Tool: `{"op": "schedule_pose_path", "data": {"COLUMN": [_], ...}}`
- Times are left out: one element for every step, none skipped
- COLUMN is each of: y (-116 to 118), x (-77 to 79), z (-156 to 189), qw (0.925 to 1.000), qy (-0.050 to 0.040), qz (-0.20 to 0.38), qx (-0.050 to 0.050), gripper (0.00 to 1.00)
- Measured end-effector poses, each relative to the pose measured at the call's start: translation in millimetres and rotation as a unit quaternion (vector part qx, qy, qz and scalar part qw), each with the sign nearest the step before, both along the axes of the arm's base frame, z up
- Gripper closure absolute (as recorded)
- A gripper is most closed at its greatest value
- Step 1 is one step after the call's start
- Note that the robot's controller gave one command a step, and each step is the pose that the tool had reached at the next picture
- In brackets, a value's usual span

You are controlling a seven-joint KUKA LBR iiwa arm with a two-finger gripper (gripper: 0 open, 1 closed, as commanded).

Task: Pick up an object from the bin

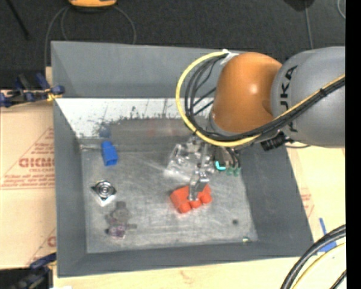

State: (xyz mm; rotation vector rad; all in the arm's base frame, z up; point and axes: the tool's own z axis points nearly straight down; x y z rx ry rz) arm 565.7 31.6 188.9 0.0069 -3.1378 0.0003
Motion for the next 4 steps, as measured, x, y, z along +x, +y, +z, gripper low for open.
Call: {"op": "schedule_pose_path", "data": {"y": [2,-38,-37,-61], "x": [-5.5,-18.6,-14.4,-18.2], "z": [-87,-115,-111,22], "qw": [0.9974,0.9993,0.9992,0.9995], "qy": [-0.0056,-0.0088,-0.0160,-0.0078], "qz": [-0.072,-0.036,-0.036,-0.032], "qx": [0.001,0.002,0.002,-0.001], "gripper": [0.00,0.00,1.00,1.00]}}
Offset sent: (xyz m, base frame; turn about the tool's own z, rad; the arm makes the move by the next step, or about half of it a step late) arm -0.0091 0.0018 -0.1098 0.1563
